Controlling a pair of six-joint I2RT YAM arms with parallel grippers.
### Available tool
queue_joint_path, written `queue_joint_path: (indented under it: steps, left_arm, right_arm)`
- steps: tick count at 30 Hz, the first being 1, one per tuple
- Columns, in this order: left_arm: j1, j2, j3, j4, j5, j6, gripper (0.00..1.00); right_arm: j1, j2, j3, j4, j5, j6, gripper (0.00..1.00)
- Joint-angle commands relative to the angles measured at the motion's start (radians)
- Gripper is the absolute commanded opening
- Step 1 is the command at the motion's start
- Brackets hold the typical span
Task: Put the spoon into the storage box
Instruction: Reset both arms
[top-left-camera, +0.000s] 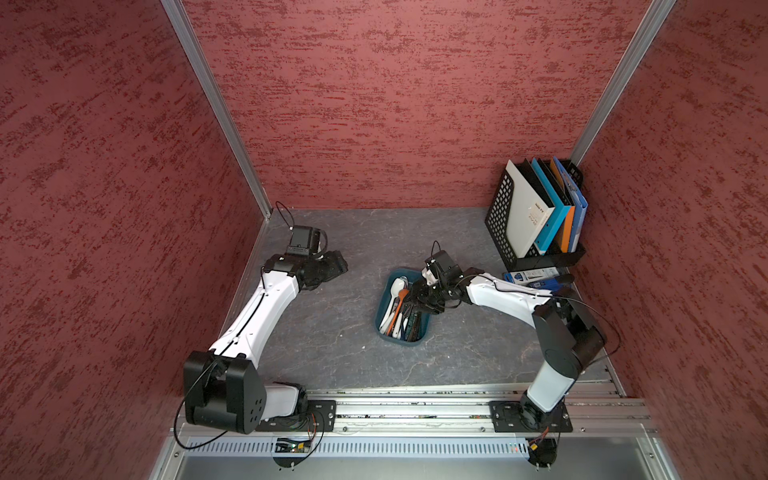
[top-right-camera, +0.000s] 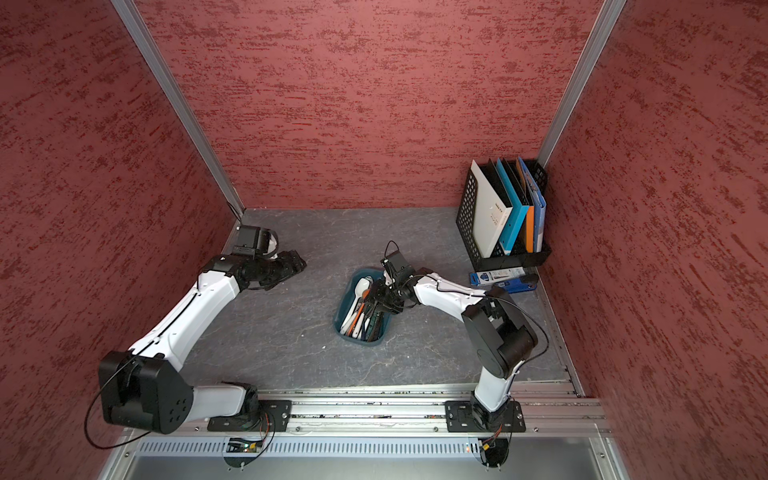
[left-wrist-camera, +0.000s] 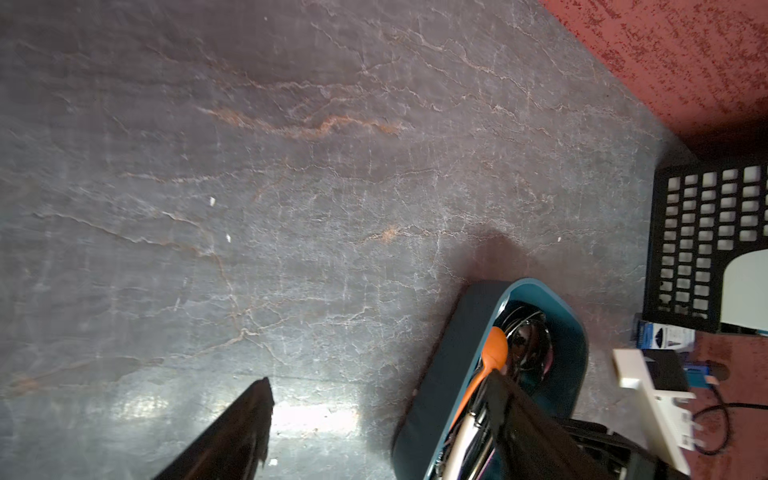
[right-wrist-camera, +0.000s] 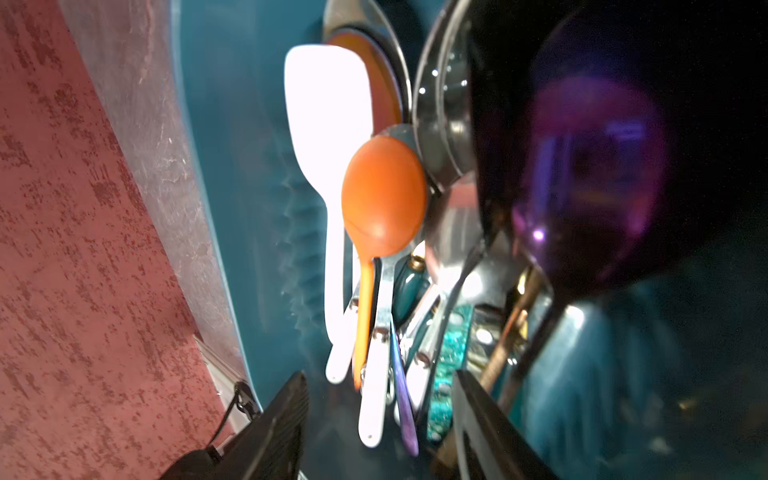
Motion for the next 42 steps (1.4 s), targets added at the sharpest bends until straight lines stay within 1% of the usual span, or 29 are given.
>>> queue_joint_path:
  steps: [1,3,4,5,6,8,9,10,12,13,15,16,18,21,22,23,24,25,26,27,29,30,31,32,33,34,36,38,42]
  left_arm:
    - [0.014,-0.062,-0.038,0.038,-0.083,0.108,0.86]
    - [0.033,-0.107,-0.082,0.081,-0.111,0.137,0.91]
    - [0.046,-0.132,-0.108,0.112,-0.142,0.151,0.97]
    - [0.057,-0.15,-0.13,0.131,-0.178,0.157,1.0]
    - [0.071,-0.168,-0.157,0.16,-0.208,0.172,1.0]
    - [0.099,-0.187,-0.209,0.227,-0.243,0.206,1.0]
    - [0.116,-0.185,-0.233,0.263,-0.255,0.225,1.0]
    - [0.128,-0.176,-0.256,0.303,-0.269,0.235,1.0]
    - [0.137,-0.157,-0.317,0.415,-0.279,0.268,1.0]
    - [0.139,-0.151,-0.355,0.489,-0.285,0.284,1.0]
    - [0.137,-0.139,-0.453,0.688,-0.297,0.32,1.0]
    - [0.137,-0.133,-0.491,0.77,-0.296,0.332,1.0]
    - [0.138,-0.11,-0.572,0.971,-0.289,0.361,1.0]
    - [0.137,-0.033,-0.678,1.262,-0.273,0.41,1.0]
    - [0.134,-0.004,-0.697,1.325,-0.259,0.426,1.0]
    - [0.133,0.029,-0.713,1.392,-0.255,0.441,1.0]
    - [0.129,0.042,-0.709,1.414,-0.268,0.439,1.0]
    - [0.129,0.06,-0.721,1.47,-0.249,0.466,1.0]
    - [0.132,0.088,-0.739,1.548,-0.219,0.479,1.0]
    - [0.137,0.12,-0.746,1.581,-0.187,0.482,1.0]
    - [0.134,0.195,-0.772,1.7,-0.176,0.49,1.0]
    - [0.13,0.223,-0.77,1.716,-0.185,0.494,1.0]
    - [0.126,0.227,-0.756,1.705,-0.194,0.5,1.0]
    - [0.131,0.214,-0.746,1.656,-0.184,0.49,1.0]
    - [0.134,0.228,-0.746,1.679,-0.182,0.491,1.0]
    - [0.138,0.221,-0.74,1.66,-0.172,0.487,1.0]
    - [0.163,0.224,-0.731,1.644,-0.12,0.476,1.0]
    - [0.164,0.221,-0.728,1.635,-0.12,0.475,1.0]
    - [0.164,0.22,-0.728,1.631,-0.119,0.475,1.0]
  right_arm:
    - [0.003,-0.08,0.064,-0.097,0.096,-0.122,0.59]
    - [0.002,-0.123,0.088,-0.143,0.171,-0.219,0.6]
    - [0.0,-0.152,0.09,-0.146,0.221,-0.289,0.61]
    - [-0.002,-0.181,0.084,-0.143,0.265,-0.347,0.62]
    - [-0.006,-0.214,0.069,-0.127,0.322,-0.428,0.65]
    - [-0.017,-0.297,0.018,-0.063,0.447,-0.562,0.81]
    - [-0.025,-0.341,-0.026,-0.01,0.516,-0.627,0.92]
    - [-0.037,-0.377,-0.078,0.059,0.572,-0.694,0.98]
    - [-0.083,-0.419,-0.181,0.2,0.638,-0.823,0.98]
    - [-0.124,-0.424,-0.22,0.262,0.64,-0.853,0.99]
    - [-0.261,-0.39,-0.255,0.315,0.589,-0.844,0.99]
    - [-0.312,-0.367,-0.261,0.333,0.586,-0.839,0.99]
    - [-0.382,-0.324,-0.314,0.448,0.623,-0.873,0.99]
    - [-0.465,-0.269,-0.415,0.675,0.602,-0.883,0.99]
    - [-0.494,-0.265,-0.438,0.723,0.573,-0.878,0.99]
    - [-0.52,-0.22,-0.466,0.787,0.55,-0.881,0.99]
    - [-0.537,-0.202,-0.498,0.871,0.519,-0.902,0.99]
    - [-0.547,-0.21,-0.506,0.902,0.498,-0.921,0.99]
    - [-0.564,-0.207,-0.55,0.992,0.459,-0.918,0.99]
    - [-0.587,-0.203,-0.588,1.068,0.399,-0.914,0.99]
    - [-0.595,-0.22,-0.674,1.195,0.354,-0.924,0.99]
    - [-0.596,-0.205,-0.707,1.263,0.329,-0.933,0.99]
    - [-0.596,-0.186,-0.724,1.31,0.334,-0.931,0.99]
    - [-0.599,-0.175,-0.736,1.34,0.337,-0.926,0.99]
    - [-0.598,-0.176,-0.738,1.337,0.345,-0.925,0.99]
    - [-0.599,-0.173,-0.74,1.35,0.354,-0.922,0.99]
    - [-0.598,-0.175,-0.742,1.346,0.38,-0.914,0.99]
    - [-0.599,-0.174,-0.727,1.32,0.407,-0.899,0.99]
    - [-0.598,-0.173,-0.729,1.324,0.412,-0.9,0.99]
